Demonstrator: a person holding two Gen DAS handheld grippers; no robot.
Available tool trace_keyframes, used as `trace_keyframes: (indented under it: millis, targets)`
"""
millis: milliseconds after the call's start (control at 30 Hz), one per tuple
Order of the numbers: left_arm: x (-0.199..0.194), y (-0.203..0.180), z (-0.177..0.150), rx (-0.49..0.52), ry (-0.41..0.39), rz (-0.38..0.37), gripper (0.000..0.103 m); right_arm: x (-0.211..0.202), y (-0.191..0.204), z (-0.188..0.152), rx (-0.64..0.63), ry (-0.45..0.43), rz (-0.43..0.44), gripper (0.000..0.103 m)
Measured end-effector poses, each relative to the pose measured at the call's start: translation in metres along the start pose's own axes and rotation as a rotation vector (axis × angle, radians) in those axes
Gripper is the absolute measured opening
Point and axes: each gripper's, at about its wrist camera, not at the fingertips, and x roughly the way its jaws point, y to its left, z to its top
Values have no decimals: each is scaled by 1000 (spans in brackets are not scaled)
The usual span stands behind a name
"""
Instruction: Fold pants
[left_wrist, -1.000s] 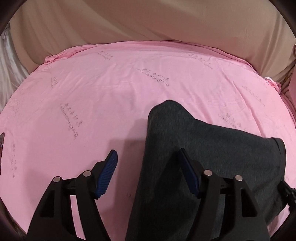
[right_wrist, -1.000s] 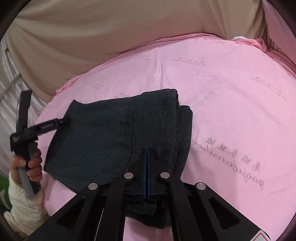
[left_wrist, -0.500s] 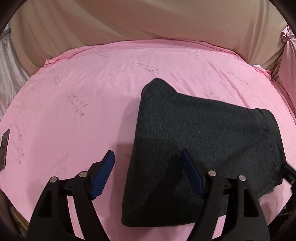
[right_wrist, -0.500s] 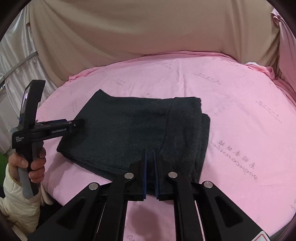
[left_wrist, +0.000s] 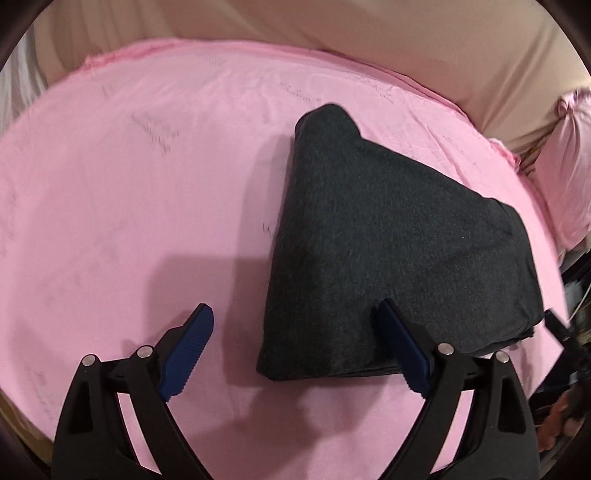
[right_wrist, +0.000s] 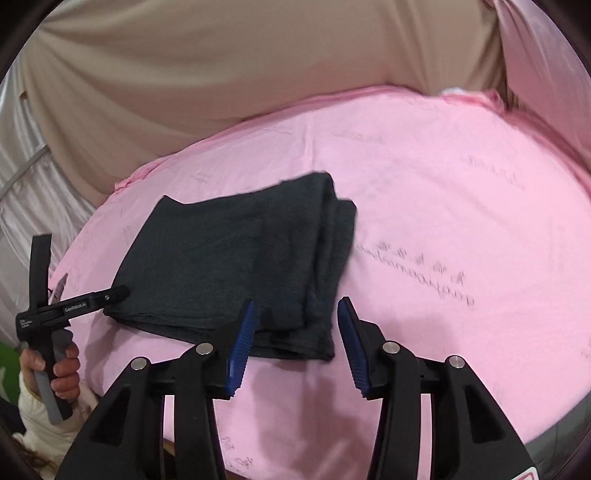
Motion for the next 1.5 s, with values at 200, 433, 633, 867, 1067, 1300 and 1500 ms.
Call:
trace_keyframes:
  millis: [200,433,633,867,1067,1300,1500]
  targets:
    - [-4,-10,1,29,9,-39,61,7,11,0,-42,8,21,13]
    - [-11,-8,0,48,-5,-3,83,6,-8,-5,7,56,27,31]
    - [-17,-10,25,1,-11,-129,96,5,-8,15,64,24,100,73]
    - [13,-4,31,-58,37,-118,34,52,-9,14,133,82,149,48]
    - [-24,14,32,-83,42,-211,20,6,16,24,70,46,246,28]
    - [-21,14,-10,5,93,-85,38,23,-5,-22,115,142,193,43]
    - [-15,-13,-9,55,72,-23,68,27,4,-14,110,152,206,57]
